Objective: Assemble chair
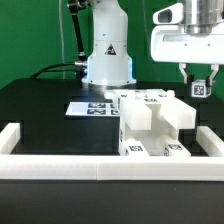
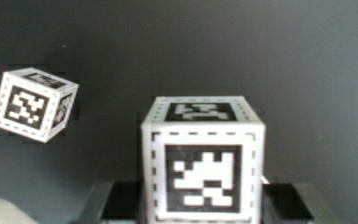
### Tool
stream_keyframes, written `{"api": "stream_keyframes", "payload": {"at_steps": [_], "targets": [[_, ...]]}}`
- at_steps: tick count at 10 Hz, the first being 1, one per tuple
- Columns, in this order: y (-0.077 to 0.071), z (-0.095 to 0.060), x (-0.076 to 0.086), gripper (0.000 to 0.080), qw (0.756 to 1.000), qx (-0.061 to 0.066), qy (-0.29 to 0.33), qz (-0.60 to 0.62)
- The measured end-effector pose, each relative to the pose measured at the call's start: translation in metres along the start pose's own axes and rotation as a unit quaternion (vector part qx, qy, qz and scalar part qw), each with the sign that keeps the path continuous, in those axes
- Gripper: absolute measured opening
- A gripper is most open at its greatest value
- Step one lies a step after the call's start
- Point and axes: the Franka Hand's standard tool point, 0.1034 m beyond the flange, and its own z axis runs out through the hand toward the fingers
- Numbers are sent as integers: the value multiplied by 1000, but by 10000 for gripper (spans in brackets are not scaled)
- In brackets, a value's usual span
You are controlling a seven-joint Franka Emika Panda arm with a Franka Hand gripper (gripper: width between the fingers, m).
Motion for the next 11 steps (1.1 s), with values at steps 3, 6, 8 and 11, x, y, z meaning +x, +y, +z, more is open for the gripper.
{"api": "stream_keyframes", "payload": {"at_steps": [3,6,8,11], "targets": [[3,-32,28,289,999,5,11,-49],[4,-29,27,289,999,2,11,-48],[6,-29,30,289,998,1,12,-59],[17,-51,75,289,991,-3,15,-130]]}}
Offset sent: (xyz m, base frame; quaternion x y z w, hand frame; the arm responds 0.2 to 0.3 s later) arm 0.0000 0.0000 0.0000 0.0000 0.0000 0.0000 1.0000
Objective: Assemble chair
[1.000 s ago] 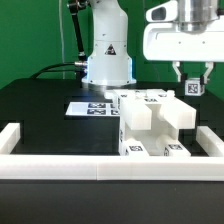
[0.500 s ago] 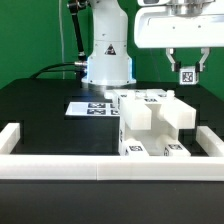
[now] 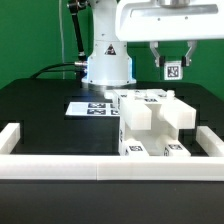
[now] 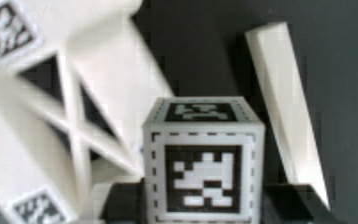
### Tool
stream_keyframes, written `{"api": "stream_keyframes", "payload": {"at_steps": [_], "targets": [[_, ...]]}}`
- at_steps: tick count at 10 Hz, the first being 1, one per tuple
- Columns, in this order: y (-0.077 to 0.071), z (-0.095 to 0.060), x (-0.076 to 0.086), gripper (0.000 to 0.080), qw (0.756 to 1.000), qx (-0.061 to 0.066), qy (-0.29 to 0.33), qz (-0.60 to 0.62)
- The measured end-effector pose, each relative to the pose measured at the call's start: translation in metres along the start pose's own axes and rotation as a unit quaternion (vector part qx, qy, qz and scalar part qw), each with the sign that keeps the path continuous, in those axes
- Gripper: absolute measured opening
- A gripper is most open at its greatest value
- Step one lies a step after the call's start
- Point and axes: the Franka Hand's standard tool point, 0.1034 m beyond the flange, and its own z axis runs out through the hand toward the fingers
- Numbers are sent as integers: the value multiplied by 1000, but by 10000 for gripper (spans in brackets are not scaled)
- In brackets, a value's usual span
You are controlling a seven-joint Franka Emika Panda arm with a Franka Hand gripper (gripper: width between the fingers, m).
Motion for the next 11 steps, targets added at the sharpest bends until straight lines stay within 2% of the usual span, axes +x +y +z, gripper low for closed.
{"api": "stream_keyframes", "payload": {"at_steps": [4,5,7,8,11], "targets": [[-2,5,-4,289,1000,-1,3,6],[1,7,-1,289,1000,-4,4,-21],[4,1,22,289,996,-14,12,-83],[2,-1,27,289,995,-15,17,-96],[3,0,26,289,995,-16,15,-95]]}}
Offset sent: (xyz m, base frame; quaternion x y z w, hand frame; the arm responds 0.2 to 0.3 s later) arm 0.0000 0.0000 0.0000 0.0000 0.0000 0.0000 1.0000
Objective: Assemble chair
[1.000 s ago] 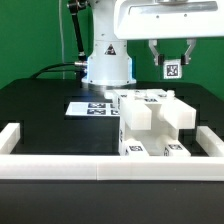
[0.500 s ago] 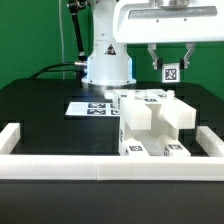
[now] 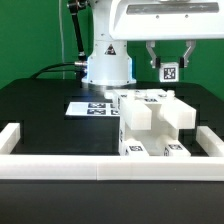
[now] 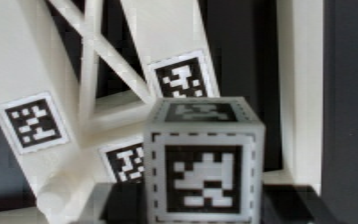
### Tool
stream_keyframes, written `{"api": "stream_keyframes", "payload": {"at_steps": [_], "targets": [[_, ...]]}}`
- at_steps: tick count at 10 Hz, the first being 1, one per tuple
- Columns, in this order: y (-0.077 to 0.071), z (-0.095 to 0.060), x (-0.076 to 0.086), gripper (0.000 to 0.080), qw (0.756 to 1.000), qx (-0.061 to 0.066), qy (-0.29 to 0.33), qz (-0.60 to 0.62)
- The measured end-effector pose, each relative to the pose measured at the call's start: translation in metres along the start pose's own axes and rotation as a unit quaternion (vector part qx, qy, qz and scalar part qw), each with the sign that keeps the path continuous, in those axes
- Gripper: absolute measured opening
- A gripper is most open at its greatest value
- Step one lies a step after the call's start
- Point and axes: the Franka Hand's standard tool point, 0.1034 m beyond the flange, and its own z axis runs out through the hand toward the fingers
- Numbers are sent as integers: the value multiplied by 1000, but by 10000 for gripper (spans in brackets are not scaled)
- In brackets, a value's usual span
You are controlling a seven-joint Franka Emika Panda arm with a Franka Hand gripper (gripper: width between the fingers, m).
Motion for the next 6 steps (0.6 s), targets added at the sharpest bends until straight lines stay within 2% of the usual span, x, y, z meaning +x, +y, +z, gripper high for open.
{"api": "stream_keyframes", "payload": {"at_steps": [1,3,6], "targets": [[0,0,1,289,1000,-1,0,-3],[-5,-1,18,290,999,-20,11,-47],[-3,3,21,290,997,-25,10,-67]]}}
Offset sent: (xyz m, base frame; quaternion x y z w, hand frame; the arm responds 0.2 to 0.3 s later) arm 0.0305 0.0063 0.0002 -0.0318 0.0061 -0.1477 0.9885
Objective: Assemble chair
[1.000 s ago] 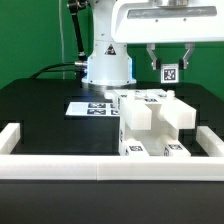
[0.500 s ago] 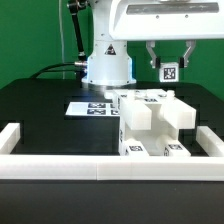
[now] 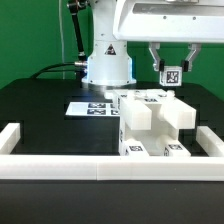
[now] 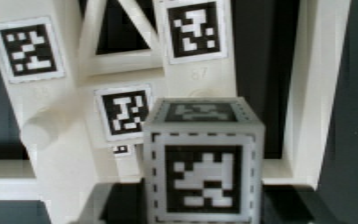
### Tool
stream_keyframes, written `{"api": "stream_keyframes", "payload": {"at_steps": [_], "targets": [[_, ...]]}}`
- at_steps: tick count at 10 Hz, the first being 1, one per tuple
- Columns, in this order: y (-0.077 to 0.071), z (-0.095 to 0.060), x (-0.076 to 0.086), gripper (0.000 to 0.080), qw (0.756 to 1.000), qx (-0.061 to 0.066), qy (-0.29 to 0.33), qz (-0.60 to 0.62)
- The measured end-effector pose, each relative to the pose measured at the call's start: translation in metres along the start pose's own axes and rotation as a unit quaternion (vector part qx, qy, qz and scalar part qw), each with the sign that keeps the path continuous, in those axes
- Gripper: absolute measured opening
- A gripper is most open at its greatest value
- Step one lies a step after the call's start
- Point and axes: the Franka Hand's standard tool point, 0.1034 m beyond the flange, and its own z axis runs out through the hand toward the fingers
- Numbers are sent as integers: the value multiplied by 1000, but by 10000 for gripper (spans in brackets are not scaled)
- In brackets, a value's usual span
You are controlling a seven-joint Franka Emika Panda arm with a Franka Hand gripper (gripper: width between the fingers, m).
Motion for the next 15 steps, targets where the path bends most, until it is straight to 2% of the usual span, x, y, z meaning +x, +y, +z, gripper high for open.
{"api": "stream_keyframes", "payload": {"at_steps": [5,15], "targets": [[-6,6,-1,290,1000,-2,-4,-4],[-2,20,-4,290,1000,-9,-11,-3]]}}
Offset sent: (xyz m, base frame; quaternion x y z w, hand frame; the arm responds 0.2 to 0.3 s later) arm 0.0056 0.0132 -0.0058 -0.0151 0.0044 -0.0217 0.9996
